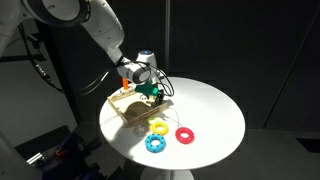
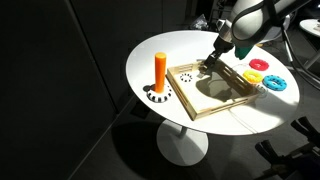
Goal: Put the green ring on the table
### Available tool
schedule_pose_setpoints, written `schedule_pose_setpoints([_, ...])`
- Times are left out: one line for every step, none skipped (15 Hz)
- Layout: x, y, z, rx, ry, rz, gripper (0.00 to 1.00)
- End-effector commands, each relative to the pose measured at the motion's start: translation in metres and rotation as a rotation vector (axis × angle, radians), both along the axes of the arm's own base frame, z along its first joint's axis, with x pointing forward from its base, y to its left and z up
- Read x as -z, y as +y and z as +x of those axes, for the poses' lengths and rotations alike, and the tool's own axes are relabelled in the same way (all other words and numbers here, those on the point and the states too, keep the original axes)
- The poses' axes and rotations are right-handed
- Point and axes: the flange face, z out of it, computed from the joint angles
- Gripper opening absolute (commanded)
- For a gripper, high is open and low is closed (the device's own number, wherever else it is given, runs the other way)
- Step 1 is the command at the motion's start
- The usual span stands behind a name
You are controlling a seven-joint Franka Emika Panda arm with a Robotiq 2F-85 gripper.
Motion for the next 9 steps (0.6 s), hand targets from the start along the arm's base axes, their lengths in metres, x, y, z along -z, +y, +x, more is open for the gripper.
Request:
schedule_pose_setpoints([-0.0015,0.0004,0.0014,-0.017,-0.037,-0.028,1.0])
schedule_pose_setpoints([-0.0006,0.0009,0.0013,-0.019,-0.041,-0.03,1.0])
schedule_pose_setpoints([0.0005,0.0016,0.001,-0.021,-0.044,-0.034,1.0])
schedule_pose_setpoints([0.0018,0.0023,0.0007,-0.024,-0.045,-0.038,1.0])
schedule_pose_setpoints([0.0028,0.0026,0.0005,-0.027,-0.046,-0.043,0.75])
schedule_pose_setpoints([0.0041,0.0027,0.0002,-0.03,-0.046,-0.046,0.72])
schedule_pose_setpoints([0.0051,0.0028,0.0001,-0.031,-0.046,-0.05,0.66])
schedule_pose_setpoints([0.0058,0.0032,-0.0002,-0.034,-0.046,-0.054,0.56])
schedule_pose_setpoints([0.0059,0.0037,-0.0003,-0.037,-0.048,-0.058,0.47])
